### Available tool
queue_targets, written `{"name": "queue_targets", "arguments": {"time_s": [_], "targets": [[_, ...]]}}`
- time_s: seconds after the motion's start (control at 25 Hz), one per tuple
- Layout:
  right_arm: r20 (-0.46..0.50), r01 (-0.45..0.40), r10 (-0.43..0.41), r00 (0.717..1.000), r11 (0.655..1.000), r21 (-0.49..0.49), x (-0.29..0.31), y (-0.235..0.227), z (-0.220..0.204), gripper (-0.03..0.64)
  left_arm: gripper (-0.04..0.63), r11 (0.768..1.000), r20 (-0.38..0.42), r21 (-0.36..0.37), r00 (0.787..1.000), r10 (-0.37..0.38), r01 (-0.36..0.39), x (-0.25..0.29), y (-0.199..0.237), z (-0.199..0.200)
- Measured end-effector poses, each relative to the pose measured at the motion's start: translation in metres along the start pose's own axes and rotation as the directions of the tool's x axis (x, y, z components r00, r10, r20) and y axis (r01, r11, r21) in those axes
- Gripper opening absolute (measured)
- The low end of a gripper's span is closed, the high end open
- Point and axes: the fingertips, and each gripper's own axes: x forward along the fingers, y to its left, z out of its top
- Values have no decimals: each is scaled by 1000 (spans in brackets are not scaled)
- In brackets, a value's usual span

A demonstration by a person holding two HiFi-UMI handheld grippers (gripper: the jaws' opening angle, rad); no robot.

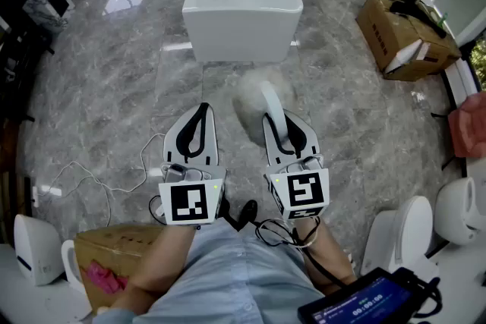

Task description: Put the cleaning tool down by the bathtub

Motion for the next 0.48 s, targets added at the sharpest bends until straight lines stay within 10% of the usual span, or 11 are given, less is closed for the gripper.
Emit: {"name": "queue_targets", "arguments": {"time_s": [0.48], "targets": [[-3, 2, -2, 1000, 1000, 19, -4, -21, -12, 98, 15, 1000, -18, -10, 1000, 24, -25, 3, -9, -13]]}}
